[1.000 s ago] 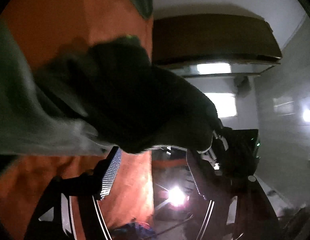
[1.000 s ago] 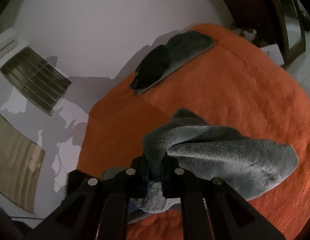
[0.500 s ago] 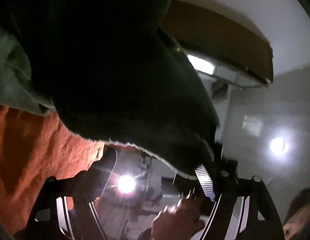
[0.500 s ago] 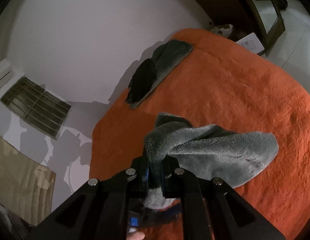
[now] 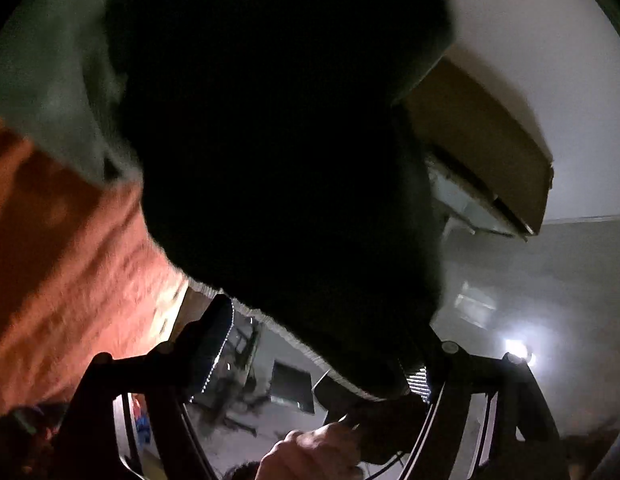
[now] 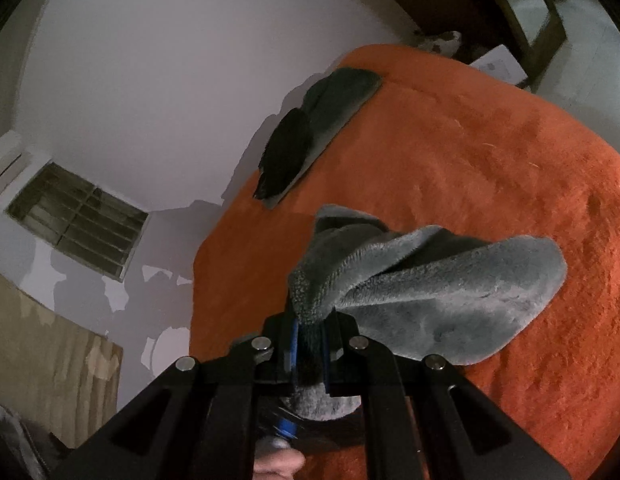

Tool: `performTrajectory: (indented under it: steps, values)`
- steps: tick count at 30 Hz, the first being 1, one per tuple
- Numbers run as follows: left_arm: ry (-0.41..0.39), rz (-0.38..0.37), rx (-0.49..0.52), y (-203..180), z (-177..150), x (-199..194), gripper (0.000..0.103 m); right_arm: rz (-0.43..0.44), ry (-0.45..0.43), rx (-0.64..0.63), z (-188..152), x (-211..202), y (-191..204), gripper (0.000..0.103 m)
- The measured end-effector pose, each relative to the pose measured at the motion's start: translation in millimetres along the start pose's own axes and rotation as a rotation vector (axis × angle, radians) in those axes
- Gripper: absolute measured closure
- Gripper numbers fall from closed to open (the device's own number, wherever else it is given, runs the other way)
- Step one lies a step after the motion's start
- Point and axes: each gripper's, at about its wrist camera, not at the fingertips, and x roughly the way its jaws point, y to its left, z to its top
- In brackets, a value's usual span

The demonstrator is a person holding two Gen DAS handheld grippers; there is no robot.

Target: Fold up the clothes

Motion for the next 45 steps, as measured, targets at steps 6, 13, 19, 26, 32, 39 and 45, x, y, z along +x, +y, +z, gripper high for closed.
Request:
performTrajectory:
  steps: [6,13,19,26,32,39,45]
  values:
    - [-0.079,0.0,0.007,-1.9,8.2,6.1,0.038,0.03,0.031,-0.047,-13.0,0.9,3.5,0.095]
    - [-0.262,0.371,0.549,-73.2,-29.5,-11.1,0.088,0.035,0.112,-0.159,-37.2,-2.5,-1.5,0.092]
    - [-0.391,0.74,0.902,-120.5,-68.5,-16.0,0.088,-0.071,0.086,-0.157,-29.4,-15.8,-30.3,0.058]
    - [-0.393,0.898,0.942,-111.8,-70.9,-41.9,0.088,-0.181,0.158,-0.225,29.2,13.5,-27.9,0.037]
    - [-0.372,0.961,0.939,-93.7,-69.8,-68.4,0.088,-0.233,0.448,-0.432,70.4,134.2,5.5,0.03]
    - [-0.362,0.937,0.901,-83.7,-69.8,-56.6,0.088,-0.294,0.621,-0.37,68.6,230.6,-9.2,0.082]
    - [-0.491,0.894,0.84,-129.1,-39.3,-92.0,0.089,-0.196,0.448,-0.226,110.1,216.4,-4.9,0.095]
